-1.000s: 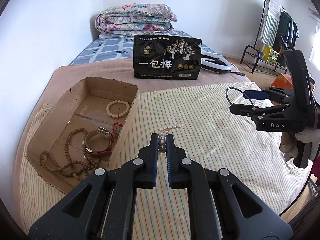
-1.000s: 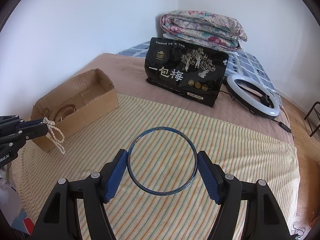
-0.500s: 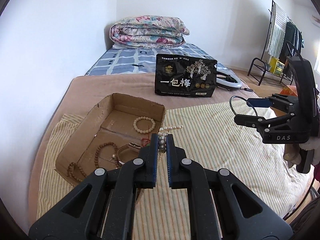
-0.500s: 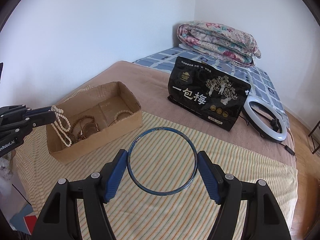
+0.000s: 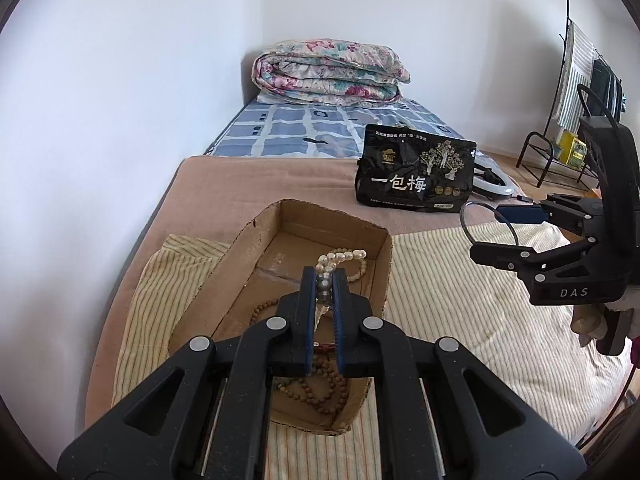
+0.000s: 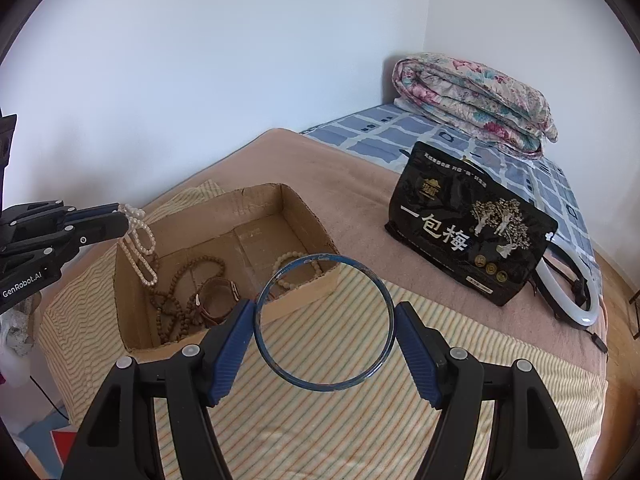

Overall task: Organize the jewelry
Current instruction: 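Carry necklace with left tool over the box while right tool carries the bangle there, then lower the blue bangle into the box and open the right tool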

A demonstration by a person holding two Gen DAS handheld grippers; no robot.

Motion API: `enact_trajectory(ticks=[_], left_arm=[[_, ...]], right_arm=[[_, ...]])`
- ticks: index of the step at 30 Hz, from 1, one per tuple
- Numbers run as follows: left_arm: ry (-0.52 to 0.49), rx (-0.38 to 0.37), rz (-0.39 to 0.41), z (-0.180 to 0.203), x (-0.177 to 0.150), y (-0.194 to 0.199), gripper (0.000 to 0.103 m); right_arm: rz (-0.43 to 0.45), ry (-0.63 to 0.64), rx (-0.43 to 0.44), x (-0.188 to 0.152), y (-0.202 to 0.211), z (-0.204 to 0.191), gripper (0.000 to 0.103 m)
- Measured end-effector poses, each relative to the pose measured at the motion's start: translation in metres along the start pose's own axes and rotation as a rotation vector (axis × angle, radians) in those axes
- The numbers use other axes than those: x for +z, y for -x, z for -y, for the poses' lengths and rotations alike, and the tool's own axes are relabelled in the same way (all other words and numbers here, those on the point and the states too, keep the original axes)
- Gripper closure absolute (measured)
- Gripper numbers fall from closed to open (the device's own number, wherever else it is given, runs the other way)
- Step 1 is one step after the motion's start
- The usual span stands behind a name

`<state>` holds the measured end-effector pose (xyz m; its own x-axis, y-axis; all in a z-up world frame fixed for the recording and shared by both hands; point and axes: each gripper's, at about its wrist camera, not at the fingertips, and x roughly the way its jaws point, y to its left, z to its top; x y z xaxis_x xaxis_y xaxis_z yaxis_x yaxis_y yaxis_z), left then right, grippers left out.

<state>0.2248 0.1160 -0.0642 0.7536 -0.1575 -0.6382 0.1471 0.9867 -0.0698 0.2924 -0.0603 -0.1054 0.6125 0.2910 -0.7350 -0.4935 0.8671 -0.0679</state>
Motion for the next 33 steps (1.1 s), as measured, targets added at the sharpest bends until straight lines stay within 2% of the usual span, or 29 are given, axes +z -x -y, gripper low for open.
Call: enact_trajectory(ticks=[14, 33], left_arm=[[0.044, 0.043, -0.025, -0.033, 0.000, -0.023, 0.096], [0.064, 0.081, -0.051, -0.054, 0.003, -0.047, 0.096]], right_arm=[[-0.014, 0.017, 0.044, 0.031, -0.042, -0.030, 0.030], [-0.029, -0.004, 0.059, 0.049, -0.087, -0.033, 0.030]])
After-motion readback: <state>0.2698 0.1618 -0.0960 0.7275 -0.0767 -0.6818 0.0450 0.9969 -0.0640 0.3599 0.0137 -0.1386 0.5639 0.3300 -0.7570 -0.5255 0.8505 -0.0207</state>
